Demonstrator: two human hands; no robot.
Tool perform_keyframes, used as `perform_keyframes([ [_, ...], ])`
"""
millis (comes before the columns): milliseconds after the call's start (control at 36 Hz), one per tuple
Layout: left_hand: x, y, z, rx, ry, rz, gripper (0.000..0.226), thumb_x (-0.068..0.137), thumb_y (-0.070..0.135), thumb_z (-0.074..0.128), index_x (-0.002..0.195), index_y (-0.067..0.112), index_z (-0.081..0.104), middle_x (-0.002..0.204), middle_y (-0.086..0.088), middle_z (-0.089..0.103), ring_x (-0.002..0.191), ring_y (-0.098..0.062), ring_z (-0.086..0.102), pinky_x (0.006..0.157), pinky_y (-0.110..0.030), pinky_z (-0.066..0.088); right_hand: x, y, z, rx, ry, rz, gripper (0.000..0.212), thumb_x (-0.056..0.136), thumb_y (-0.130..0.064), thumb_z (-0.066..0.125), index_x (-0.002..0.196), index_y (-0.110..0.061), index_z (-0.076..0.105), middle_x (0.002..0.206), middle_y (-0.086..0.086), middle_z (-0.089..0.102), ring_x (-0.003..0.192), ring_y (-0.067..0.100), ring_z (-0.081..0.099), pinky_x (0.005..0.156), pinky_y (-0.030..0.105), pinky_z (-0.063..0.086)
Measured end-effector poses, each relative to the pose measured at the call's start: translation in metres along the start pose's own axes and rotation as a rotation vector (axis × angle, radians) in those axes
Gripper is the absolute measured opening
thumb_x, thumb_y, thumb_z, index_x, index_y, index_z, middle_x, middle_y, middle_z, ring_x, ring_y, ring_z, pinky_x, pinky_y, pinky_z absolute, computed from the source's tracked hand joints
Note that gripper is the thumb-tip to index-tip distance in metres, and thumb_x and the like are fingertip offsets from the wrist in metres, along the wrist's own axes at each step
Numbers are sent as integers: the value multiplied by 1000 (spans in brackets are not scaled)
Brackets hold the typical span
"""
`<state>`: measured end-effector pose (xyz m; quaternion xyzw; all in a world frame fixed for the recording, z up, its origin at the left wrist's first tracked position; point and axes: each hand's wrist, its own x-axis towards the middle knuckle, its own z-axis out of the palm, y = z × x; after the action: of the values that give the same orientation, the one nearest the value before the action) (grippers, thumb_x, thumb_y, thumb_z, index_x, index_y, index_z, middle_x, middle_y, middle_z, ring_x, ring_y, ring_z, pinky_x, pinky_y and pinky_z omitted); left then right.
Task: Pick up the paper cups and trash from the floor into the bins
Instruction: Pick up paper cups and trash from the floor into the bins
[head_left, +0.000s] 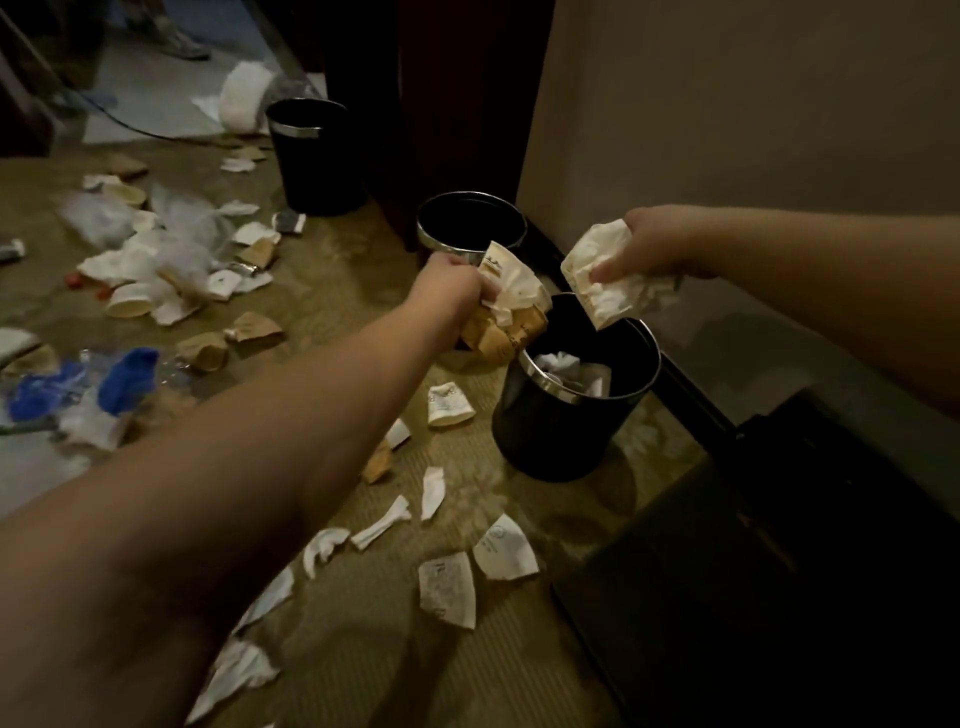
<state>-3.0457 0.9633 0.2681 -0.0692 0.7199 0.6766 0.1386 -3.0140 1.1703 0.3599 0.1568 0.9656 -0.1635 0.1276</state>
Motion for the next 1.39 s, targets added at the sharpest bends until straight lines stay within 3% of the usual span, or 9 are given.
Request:
perform_keyframes([
  [250, 52, -27, 92, 119, 33, -84, 46, 80, 5, 68, 119, 16, 45, 108, -11, 59, 94, -29, 61, 77, -43, 57, 56, 40, 10, -191, -55, 91, 64, 85, -46, 75, 128, -4, 54, 89, 9, 62, 75, 22, 61, 71, 34, 47],
  [528, 83, -51, 140, 287, 0, -143, 63, 89, 9, 64, 142, 10, 31, 118, -14, 52, 82, -23, 50, 67, -37, 49, 84, 47, 30, -273, -184, 93, 64, 99, -45, 55, 139, 4, 45, 131, 23, 59, 116, 36, 61, 93, 39, 49],
  [611, 79, -51, 148, 426, -104, -162, 75, 86, 17, 73, 146, 8, 29, 129, -15, 52, 97, -28, 56, 81, -40, 52, 92, 54, 41, -264, -276, 114, 75, 93, -60, 55, 141, -2, 45, 133, 20, 58, 117, 35, 59, 101, 43, 49],
  [667, 82, -53, 151, 494, -242, -226, 66, 85, 17, 74, 141, 8, 41, 122, -15, 60, 106, -30, 60, 91, -43, 53, 95, 55, 50, -236, -330, 121, 76, 92, -62, 54, 142, -5, 47, 138, 18, 55, 120, 36, 57, 102, 46, 49],
  [778, 88, -53, 150, 578, -368, -207, 12, 89, 11, 66, 99, 6, 64, 97, -11, 62, 89, -24, 61, 86, -37, 51, 94, 54, 55, -273, -358, 102, 70, 100, -53, 45, 147, -1, 39, 147, 21, 45, 131, 39, 48, 108, 44, 42],
  [889, 90, -46, 148, 624, -414, -137, 28, 93, 15, 62, 119, 6, 65, 113, -15, 68, 102, -26, 66, 94, -40, 54, 93, 53, 46, -326, -294, 83, 45, 105, -31, 46, 138, -1, 50, 139, 19, 53, 124, 34, 53, 102, 40, 45],
  [1028, 80, -40, 144, 585, -611, -169, 52, 97, 9, 55, 146, 21, 45, 131, -13, 54, 112, -36, 62, 90, -49, 57, 99, 57, 40, -360, -278, 60, 43, 102, -26, 51, 138, -4, 50, 137, 18, 52, 122, 35, 55, 101, 42, 50],
  [1278, 65, -32, 134, 444, -558, -128, 35, 103, 17, 46, 135, 2, 48, 83, -15, 75, 84, -32, 72, 82, -43, 60, 85, 46, 31, -403, -259, 13, 52, 100, -33, 54, 146, -11, 45, 147, 15, 45, 125, 35, 51, 93, 39, 48],
  [1389, 64, -38, 135, 558, -504, -59, 31, 99, 21, 57, 124, 4, 60, 107, -14, 69, 86, -26, 60, 76, -38, 53, 76, 42, 28, -435, -247, 2, 52, 102, -32, 52, 148, -10, 42, 148, 14, 44, 128, 34, 49, 92, 38, 47],
])
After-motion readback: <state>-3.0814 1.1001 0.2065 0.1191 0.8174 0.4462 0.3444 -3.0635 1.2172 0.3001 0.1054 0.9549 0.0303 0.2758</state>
